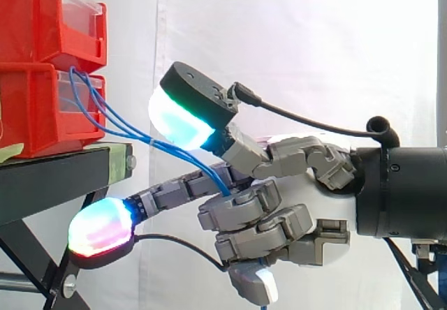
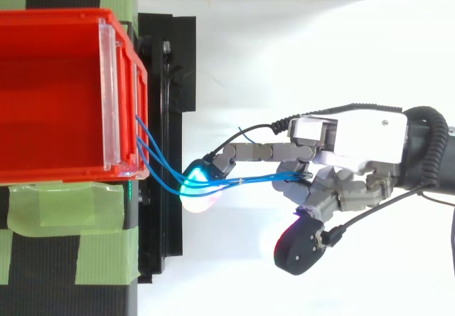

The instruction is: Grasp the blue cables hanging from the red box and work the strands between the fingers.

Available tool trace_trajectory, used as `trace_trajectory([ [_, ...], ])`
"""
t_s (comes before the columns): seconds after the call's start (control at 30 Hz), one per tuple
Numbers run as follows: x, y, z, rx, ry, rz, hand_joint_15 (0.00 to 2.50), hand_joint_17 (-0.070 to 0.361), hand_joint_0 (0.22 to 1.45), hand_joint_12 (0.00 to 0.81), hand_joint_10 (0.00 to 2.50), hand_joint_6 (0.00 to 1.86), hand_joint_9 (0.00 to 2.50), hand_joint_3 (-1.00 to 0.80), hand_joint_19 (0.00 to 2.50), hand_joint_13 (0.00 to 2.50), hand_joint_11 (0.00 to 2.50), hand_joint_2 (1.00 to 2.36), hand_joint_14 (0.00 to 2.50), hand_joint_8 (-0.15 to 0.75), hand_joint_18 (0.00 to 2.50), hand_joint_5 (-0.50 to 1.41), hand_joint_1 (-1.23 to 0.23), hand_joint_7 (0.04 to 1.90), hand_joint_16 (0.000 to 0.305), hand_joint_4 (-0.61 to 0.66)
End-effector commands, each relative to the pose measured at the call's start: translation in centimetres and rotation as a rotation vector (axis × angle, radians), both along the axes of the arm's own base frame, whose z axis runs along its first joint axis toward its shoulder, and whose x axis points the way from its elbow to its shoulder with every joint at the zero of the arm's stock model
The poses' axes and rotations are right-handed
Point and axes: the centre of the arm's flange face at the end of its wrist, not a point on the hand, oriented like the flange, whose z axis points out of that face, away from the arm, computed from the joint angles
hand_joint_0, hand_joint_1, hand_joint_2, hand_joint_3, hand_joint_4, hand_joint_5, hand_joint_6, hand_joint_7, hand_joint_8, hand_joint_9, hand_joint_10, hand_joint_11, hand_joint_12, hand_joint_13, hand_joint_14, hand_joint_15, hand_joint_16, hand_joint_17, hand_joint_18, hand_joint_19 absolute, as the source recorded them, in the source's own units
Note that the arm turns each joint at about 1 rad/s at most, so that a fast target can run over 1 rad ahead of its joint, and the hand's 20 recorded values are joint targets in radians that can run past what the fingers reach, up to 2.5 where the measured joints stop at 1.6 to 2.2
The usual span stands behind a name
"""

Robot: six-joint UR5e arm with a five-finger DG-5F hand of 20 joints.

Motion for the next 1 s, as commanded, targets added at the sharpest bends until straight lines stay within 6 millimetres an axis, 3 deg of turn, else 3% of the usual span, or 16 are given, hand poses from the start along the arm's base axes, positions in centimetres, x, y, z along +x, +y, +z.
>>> trace_trajectory([
  [0.0, 0.00, 0.07, 0.00, 0.000, 0.000, 0.001, 1.25, 0.163, 0.70, 0.507, 2.50, 0.01, 1.18, -1.00, 0.68, 1.55, 2.10, 1.00, 2.50, 0.351, 1.78, 0.14, -0.53, 0.86, 0.073, 0.30],
  [0.97, 0.00, 0.07, 0.00, 0.000, 0.000, 0.001, 1.25, 0.163, 0.71, 0.507, 2.50, 0.01, 1.18, -1.00, 0.68, 1.55, 2.10, 1.00, 2.50, 0.351, 1.78, 0.01, -0.54, 1.00, 0.073, 0.24],
])
